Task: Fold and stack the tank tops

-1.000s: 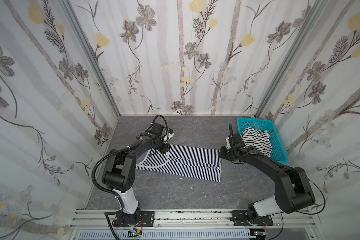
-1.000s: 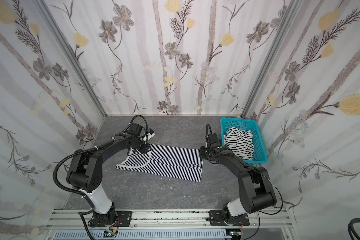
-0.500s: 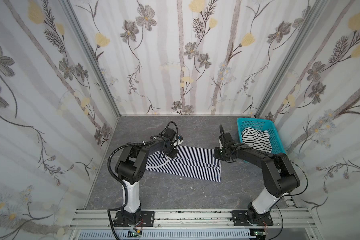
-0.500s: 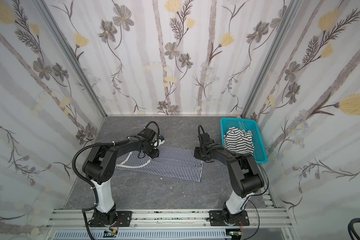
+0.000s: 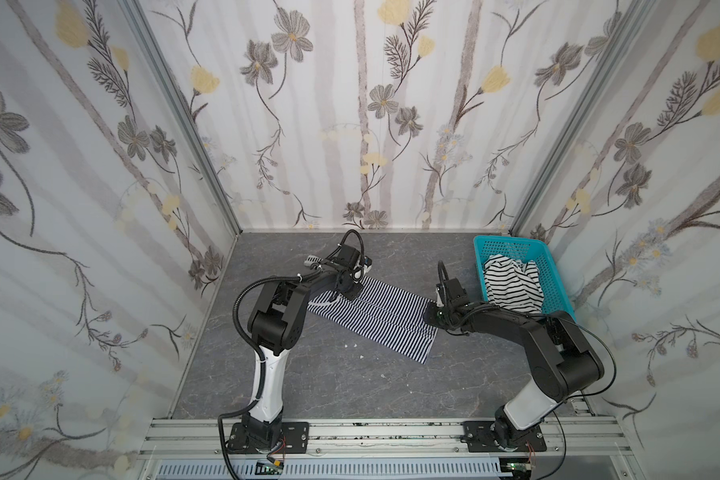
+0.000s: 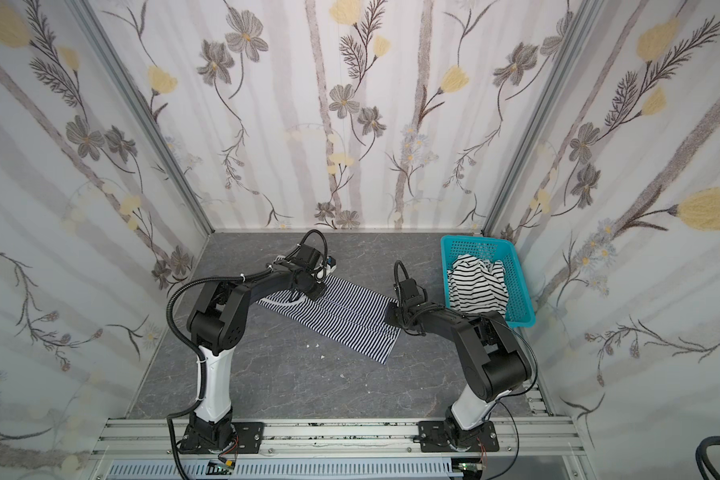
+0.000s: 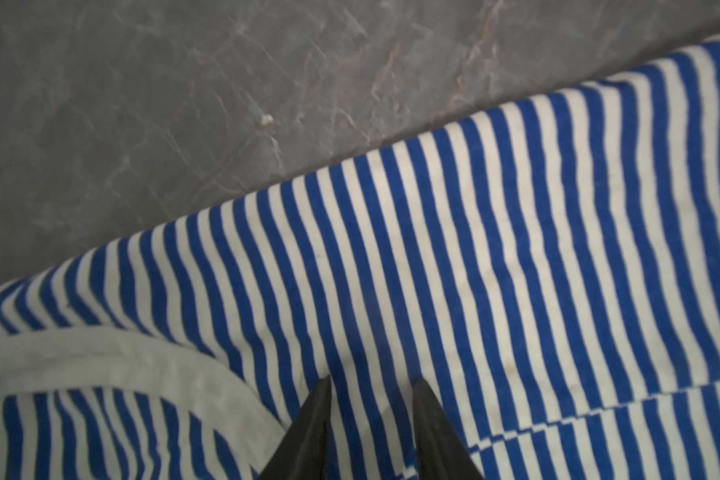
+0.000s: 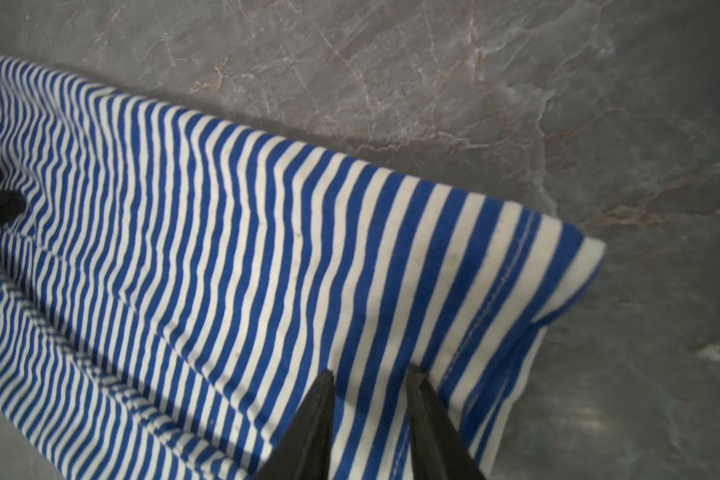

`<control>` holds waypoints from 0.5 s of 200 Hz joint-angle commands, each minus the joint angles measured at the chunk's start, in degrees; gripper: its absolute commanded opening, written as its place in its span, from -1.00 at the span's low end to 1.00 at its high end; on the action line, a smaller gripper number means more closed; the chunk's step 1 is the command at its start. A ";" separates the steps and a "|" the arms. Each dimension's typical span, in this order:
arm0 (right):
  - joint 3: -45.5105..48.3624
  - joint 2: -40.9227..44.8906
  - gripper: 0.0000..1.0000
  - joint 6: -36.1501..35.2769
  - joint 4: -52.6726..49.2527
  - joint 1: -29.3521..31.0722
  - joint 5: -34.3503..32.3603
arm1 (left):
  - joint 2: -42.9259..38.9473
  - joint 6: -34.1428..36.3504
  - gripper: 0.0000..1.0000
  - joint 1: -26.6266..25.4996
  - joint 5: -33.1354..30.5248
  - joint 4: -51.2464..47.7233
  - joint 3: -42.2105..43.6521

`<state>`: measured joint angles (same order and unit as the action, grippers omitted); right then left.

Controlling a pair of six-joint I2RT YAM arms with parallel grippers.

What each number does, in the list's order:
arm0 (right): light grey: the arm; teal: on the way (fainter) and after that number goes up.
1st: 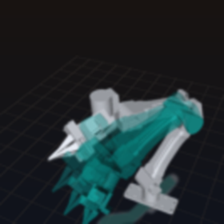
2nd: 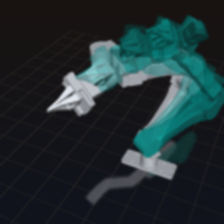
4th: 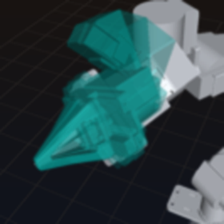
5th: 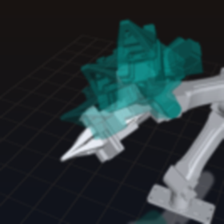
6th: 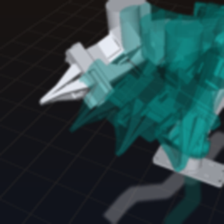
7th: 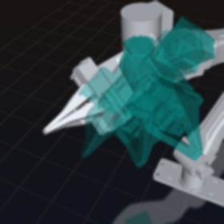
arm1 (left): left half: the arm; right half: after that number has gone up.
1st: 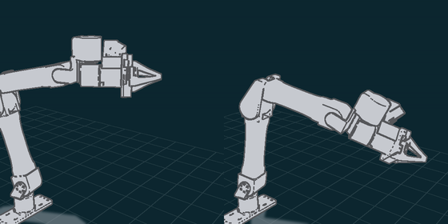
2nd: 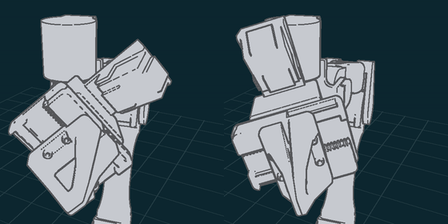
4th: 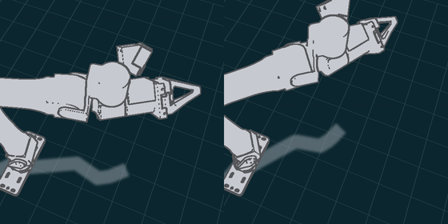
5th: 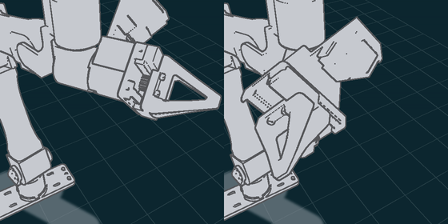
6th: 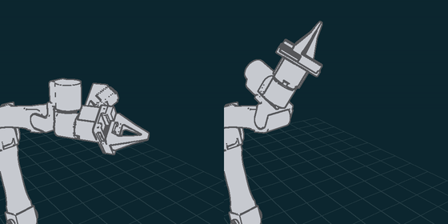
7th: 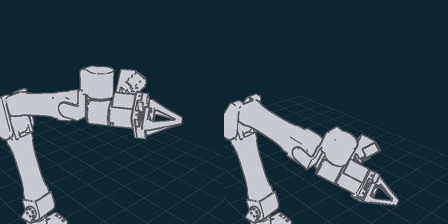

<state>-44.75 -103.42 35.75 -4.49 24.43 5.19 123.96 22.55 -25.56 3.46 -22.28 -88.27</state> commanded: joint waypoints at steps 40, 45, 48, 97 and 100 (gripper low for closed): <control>8.31 5.52 -0.34 8.99 -5.86 9.02 -0.61 | 9.18 3.73 -0.28 -2.18 -9.16 -5.63 -13.16; 8.81 6.10 -0.34 9.95 -5.67 9.87 -0.46 | 9.71 3.73 -0.27 -2.50 -9.28 -5.67 -13.68; 9.08 6.45 -0.34 10.56 -5.67 10.58 -0.45 | 9.97 3.72 -0.27 -2.68 -9.27 -5.73 -13.96; 10.20 9.09 -0.34 18.01 -7.09 22.02 -1.55 | 10.38 3.39 -0.26 -5.21 -9.23 -5.83 -14.11; 10.21 9.11 -0.34 18.44 -7.11 22.14 -1.70 | 10.15 3.38 -0.26 -5.34 -9.12 -5.83 -13.91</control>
<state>-35.29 -94.45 48.23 -2.31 43.42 3.60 133.78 25.45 -30.11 -4.86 -22.52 -103.26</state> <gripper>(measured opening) 0.331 0.367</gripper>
